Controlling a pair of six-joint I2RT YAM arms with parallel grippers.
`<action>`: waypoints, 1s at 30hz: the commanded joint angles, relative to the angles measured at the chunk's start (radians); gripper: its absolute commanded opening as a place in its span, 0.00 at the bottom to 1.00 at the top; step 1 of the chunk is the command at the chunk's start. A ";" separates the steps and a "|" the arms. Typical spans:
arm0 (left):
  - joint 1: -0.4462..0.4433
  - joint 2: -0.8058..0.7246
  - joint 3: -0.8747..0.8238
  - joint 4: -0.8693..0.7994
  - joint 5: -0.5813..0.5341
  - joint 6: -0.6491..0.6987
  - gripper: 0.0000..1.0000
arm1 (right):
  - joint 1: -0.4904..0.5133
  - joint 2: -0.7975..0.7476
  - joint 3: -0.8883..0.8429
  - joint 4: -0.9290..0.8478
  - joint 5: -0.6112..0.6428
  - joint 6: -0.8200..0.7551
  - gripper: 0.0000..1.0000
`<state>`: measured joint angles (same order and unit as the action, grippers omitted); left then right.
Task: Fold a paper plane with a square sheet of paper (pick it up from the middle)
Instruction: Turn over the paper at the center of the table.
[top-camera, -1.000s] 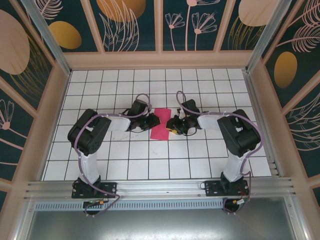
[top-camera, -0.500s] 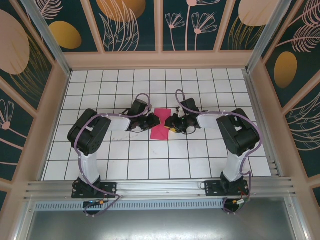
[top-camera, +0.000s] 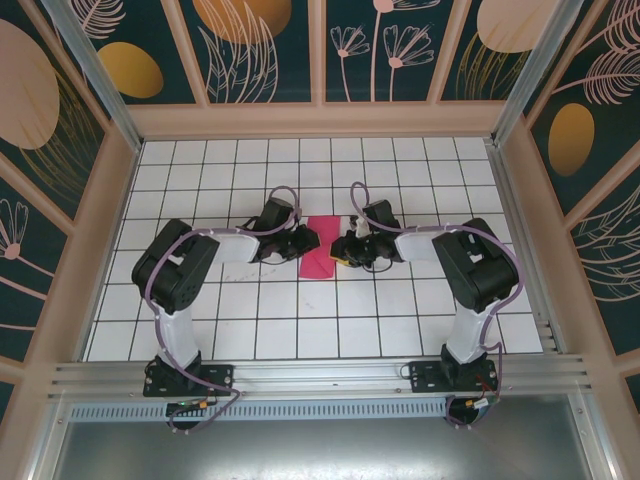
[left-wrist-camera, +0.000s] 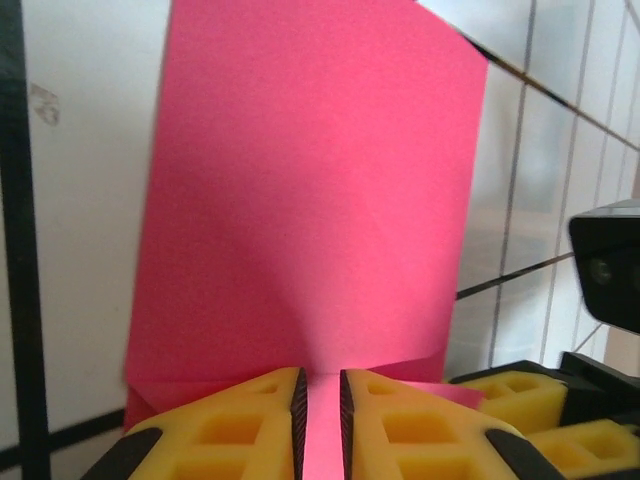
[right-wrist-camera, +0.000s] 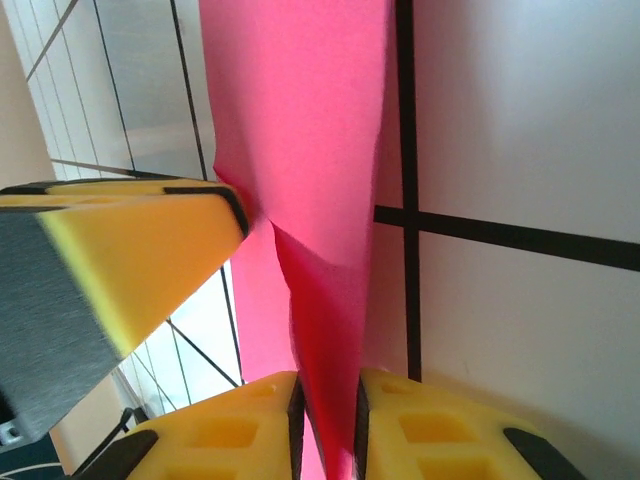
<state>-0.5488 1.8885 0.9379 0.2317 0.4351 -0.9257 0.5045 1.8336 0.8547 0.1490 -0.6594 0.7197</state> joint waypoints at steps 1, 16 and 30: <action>0.003 -0.080 -0.024 0.047 -0.023 -0.032 0.21 | -0.006 -0.038 -0.014 0.049 -0.027 -0.018 0.19; 0.004 -0.357 -0.091 -0.005 -0.186 -0.038 0.24 | -0.009 -0.217 0.129 -0.338 0.167 -0.170 0.03; 0.003 -0.719 -0.260 -0.057 -0.589 -0.074 0.28 | 0.183 -0.191 0.506 -1.173 1.163 -0.166 0.03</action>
<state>-0.5488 1.2335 0.7193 0.1898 -0.0135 -0.9741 0.6323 1.5795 1.3178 -0.7712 0.2260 0.5167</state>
